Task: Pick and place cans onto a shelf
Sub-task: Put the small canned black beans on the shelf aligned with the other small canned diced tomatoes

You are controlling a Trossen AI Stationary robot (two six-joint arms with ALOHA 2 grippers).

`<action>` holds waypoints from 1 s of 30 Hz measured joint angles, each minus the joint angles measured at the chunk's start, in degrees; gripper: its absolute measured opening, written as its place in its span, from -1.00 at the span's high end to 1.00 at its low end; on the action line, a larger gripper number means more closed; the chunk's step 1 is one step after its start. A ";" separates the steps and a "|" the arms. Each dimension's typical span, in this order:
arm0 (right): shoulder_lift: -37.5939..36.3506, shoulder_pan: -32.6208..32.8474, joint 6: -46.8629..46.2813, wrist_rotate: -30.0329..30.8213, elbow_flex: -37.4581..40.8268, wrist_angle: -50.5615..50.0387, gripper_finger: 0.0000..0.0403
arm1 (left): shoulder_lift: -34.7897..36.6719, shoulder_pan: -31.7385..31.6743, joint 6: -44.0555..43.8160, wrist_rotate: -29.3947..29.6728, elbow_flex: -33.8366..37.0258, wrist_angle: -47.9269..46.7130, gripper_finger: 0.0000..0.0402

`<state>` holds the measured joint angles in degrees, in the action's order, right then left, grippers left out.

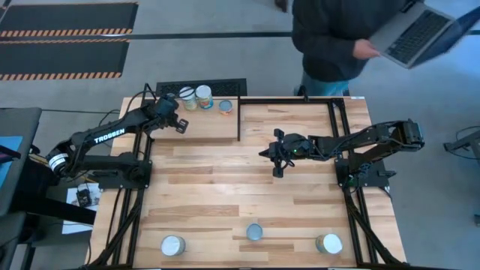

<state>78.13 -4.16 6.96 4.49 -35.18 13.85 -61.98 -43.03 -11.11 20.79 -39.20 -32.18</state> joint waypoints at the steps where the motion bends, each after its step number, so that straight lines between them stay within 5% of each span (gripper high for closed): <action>1: 0.00 0.00 0.00 0.00 0.00 0.00 0.91 | 0.00 0.00 -0.05 -0.51 0.00 0.00 0.97; 18: 0.00 0.00 -0.07 0.00 0.00 0.00 0.93 | -3.47 0.31 -0.50 -4.54 0.00 2.58 0.97; 30: 0.01 1.18 0.44 0.01 0.00 0.02 0.93 | -6.18 0.55 -0.64 1.09 -0.13 2.65 0.97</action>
<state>78.13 -2.98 7.40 4.50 -35.18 13.87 -68.15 -42.48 -11.75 21.88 -39.33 -29.54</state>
